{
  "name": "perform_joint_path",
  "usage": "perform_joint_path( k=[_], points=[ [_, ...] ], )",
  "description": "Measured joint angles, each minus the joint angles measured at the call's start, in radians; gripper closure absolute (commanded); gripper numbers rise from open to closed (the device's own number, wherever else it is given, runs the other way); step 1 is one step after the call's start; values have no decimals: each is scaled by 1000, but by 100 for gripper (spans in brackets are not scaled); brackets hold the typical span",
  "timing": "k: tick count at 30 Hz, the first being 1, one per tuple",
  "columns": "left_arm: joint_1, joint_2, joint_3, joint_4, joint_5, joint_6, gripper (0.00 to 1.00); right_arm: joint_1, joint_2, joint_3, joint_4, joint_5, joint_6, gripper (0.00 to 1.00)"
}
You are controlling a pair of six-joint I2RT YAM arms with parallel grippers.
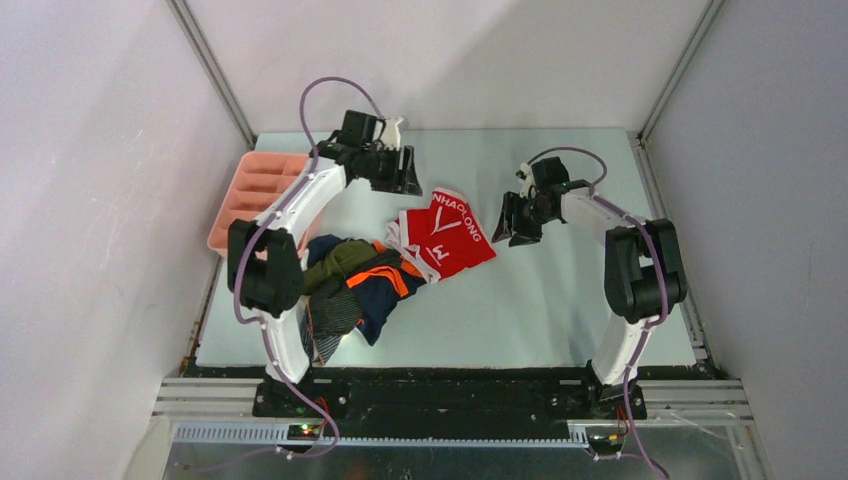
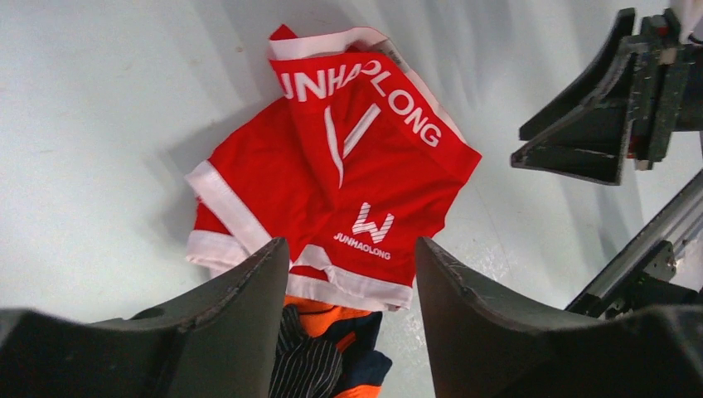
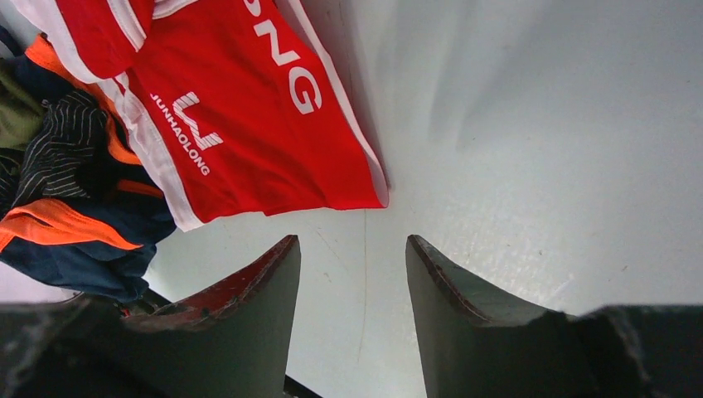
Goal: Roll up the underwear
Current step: Move the underwear to the center of the board, then flatten out the underwear at the center of the board.
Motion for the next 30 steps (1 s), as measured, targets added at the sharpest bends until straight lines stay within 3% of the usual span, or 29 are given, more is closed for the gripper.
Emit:
perform_joint_path(
  k=[9,13,19,26,30],
  points=[
    [-50,354,275,50,16,-14,33,24,11,-6,-4,-15,22,39],
    [-51,427,291,40,7,-14,33,61,28,-6,-3,-18,34,47],
    [-44,406,268,32,-1,-17,32,95,88,-8,-7,4,86,54],
    [-42,274,142,29,-2,-78,32,95,103,-11,-18,59,224,52],
    [-42,185,79,33,3,-108,32,104,117,3,-18,88,297,70]
  ],
)
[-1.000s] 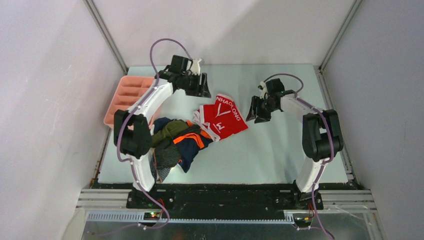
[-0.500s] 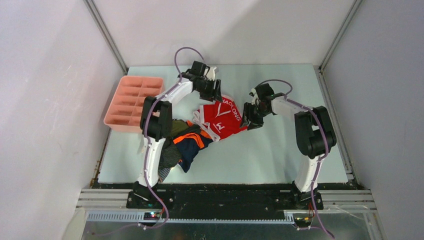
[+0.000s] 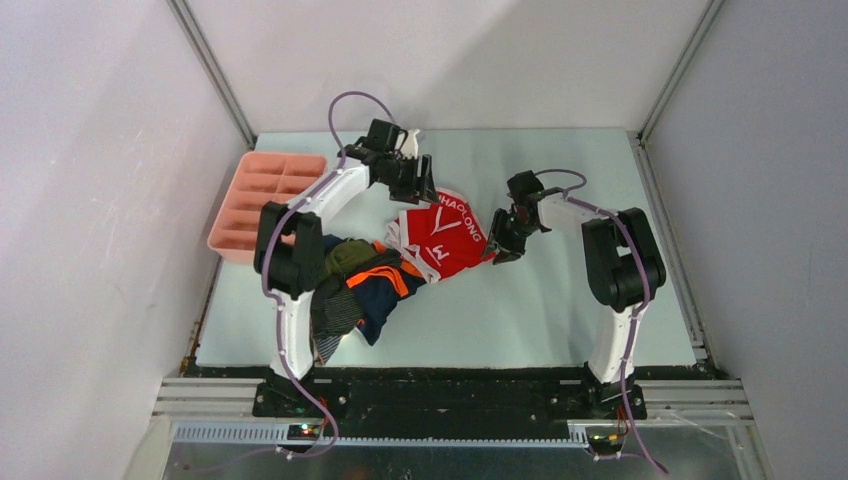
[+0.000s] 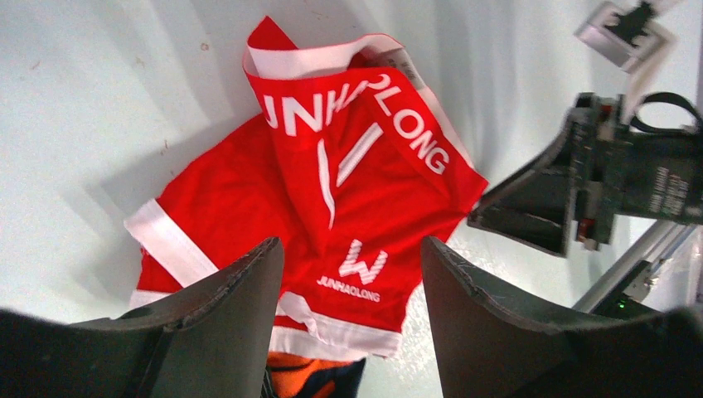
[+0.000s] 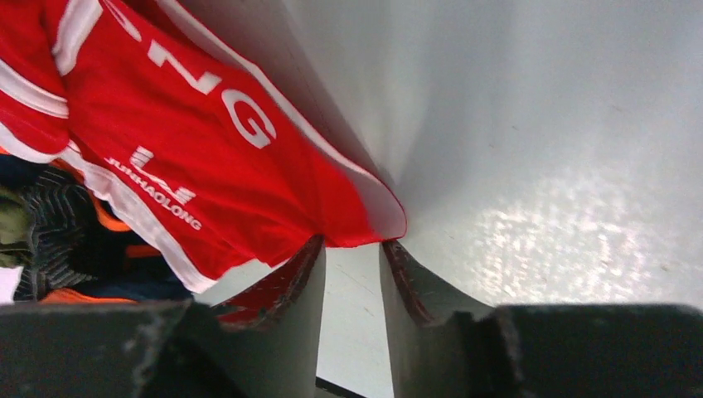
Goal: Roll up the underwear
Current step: Flatten out the underwear at the center of the board.
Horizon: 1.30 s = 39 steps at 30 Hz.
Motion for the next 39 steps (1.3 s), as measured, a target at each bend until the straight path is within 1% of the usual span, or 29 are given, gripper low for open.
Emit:
perform_joint_path(
  k=[1,2,3,4,7,9,12,15,17,20,22,24,27,30,34,36,39],
  points=[
    [0,-19,-13,0,0,-3,32,5,10,11,0,9,14,80],
    [0,-40,-29,0,1,-7,32,11,27,33,0,18,30,85],
    [0,-56,-41,0,0,-10,32,16,37,46,0,23,33,97],
    [1,-78,-60,-2,-2,-10,32,23,50,63,0,42,40,99],
    [4,-105,-80,-5,-8,-10,32,36,66,102,-2,105,15,100],
    [10,-117,-92,-7,-15,-8,32,44,61,109,7,164,-41,100],
    [23,-123,-97,-10,-33,2,32,45,27,95,30,274,-188,100],
    [33,-126,-115,-9,-45,14,32,31,-52,53,44,320,-352,100],
    [37,-126,-129,-5,-47,19,32,11,-136,39,32,317,-482,100],
    [39,-126,-141,1,-33,27,33,-26,-253,39,23,285,-623,100],
    [39,-126,-142,18,-6,34,33,-61,-315,40,15,270,-696,100],
    [39,-120,-142,66,39,34,33,-97,-338,44,8,267,-755,100],
    [38,-81,-135,165,116,13,33,-139,-308,52,-12,267,-818,100],
    [32,13,-87,254,183,-30,33,-161,-236,52,-39,253,-853,100],
    [8,143,-13,318,205,-76,33,-162,-180,76,-119,187,-891,100],
    [-5,163,-10,327,203,-92,33,-133,-178,136,-178,146,-919,100],
    [-13,153,-27,345,198,-119,33,-34,-186,280,-223,88,-976,100]
  ],
)
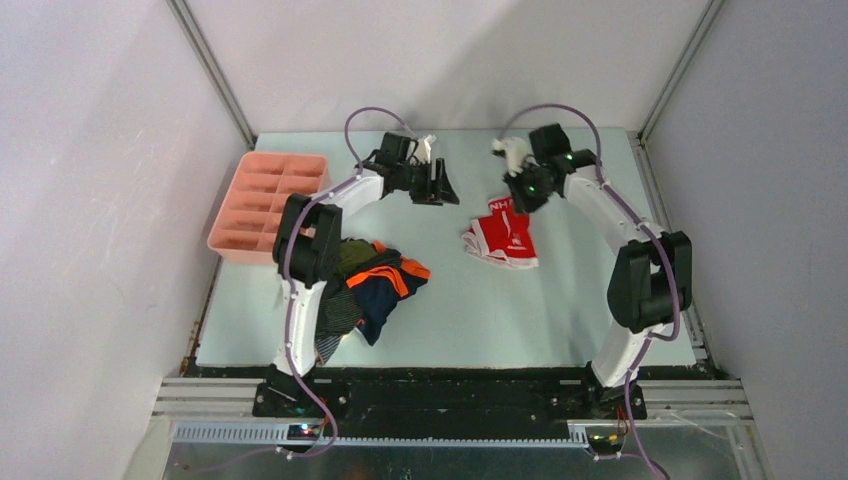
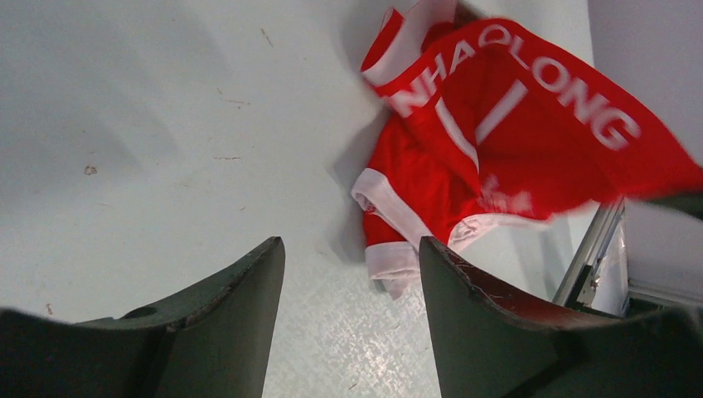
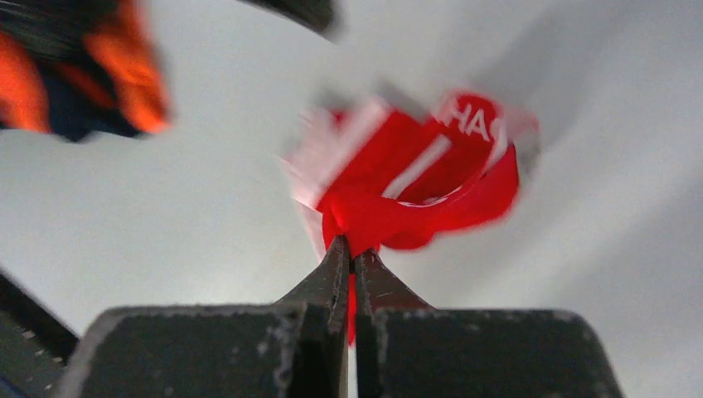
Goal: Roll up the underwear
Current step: Flatten out the underwear at the center of the board.
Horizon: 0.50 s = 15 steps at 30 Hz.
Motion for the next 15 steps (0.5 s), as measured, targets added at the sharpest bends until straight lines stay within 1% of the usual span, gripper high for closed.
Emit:
perform_joint_path(
  k=[1,4,6,7,10,12,14,15],
  points=[
    [3,-17,-22,13,0,-14,33,56,-12,61,-11,-39,-24,100],
    [46,-106,-116,35,0,-50,32,175,-71,158,-66,-145,-70,100],
    [99,-174,-166,34,1,-60,32,229,-124,205,-132,-229,-92,100],
    [135,-214,-187,32,0,-62,32,237,-146,219,-159,-260,-95,100],
    [246,-332,-233,26,-3,-48,31,206,-224,265,-259,-348,-95,100],
    [313,-403,-262,25,-12,-36,31,137,-268,267,-310,-387,-93,100],
    [349,-453,-282,23,-20,-27,31,68,-285,242,-327,-402,-97,100],
    [351,-467,-289,25,-21,-26,31,34,-282,200,-331,-409,-106,100]
  ],
)
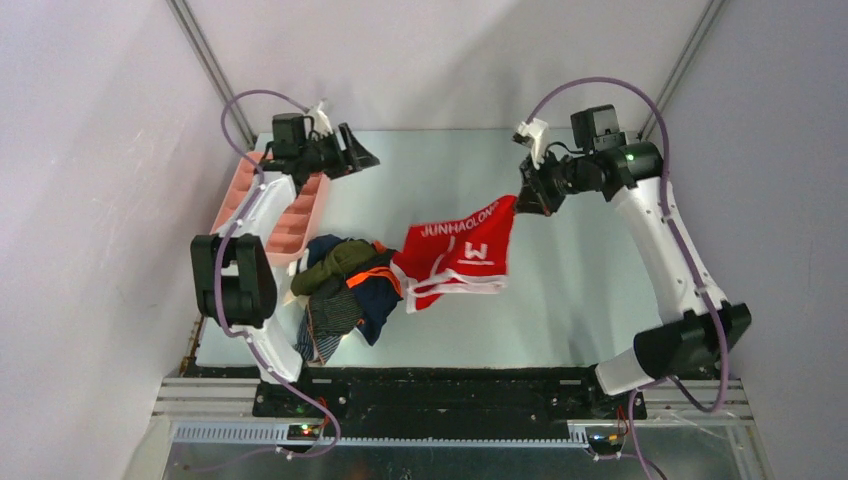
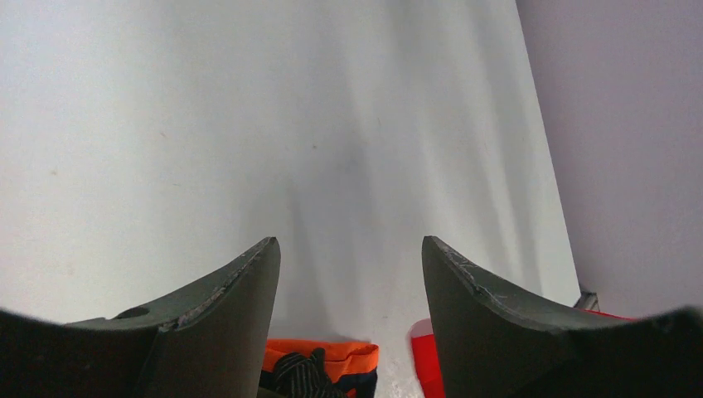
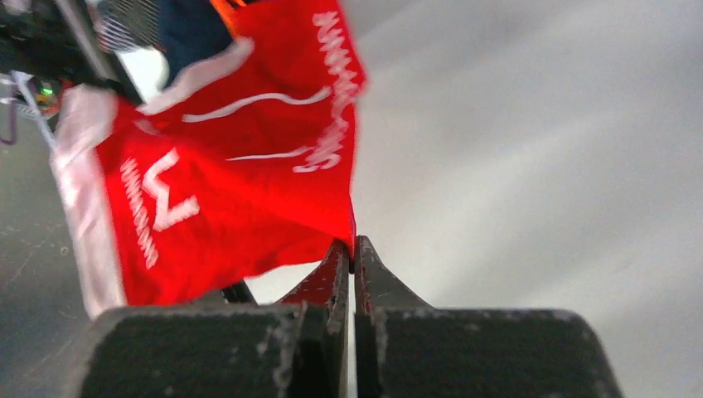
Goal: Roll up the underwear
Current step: Flatten out the underwear at the center of the board.
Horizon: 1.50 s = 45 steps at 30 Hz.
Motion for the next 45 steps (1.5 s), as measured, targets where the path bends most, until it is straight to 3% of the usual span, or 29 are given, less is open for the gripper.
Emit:
perform_joint_path(
  k=[4,8,11,16,20,28,35,39,45],
  points=[
    [-51,5,-42,17,6,-22,31,-147,127,-124,-21,43,-33,100],
    [-161,65,-60,-8,7,-31,32,-222,455,-169,-6,138,-54,100],
    [-243,122,-54,-50,5,-19,35,-256,583,-220,-23,200,-65,100],
    [-333,217,-2,-141,-13,27,33,-264,512,-227,-53,207,-64,100],
    [-346,205,-32,-174,-42,63,30,-274,420,-234,-40,219,-34,100],
    [-378,179,-119,-209,-102,92,39,-451,382,-285,1,265,24,100],
    [-408,259,-119,-137,-25,27,41,-406,375,-298,22,265,45,100],
    [-402,325,-106,-28,91,-76,37,-373,358,-318,24,258,53,100],
    [-402,413,-37,100,158,-209,36,-369,340,-342,24,257,61,100]
  ],
)
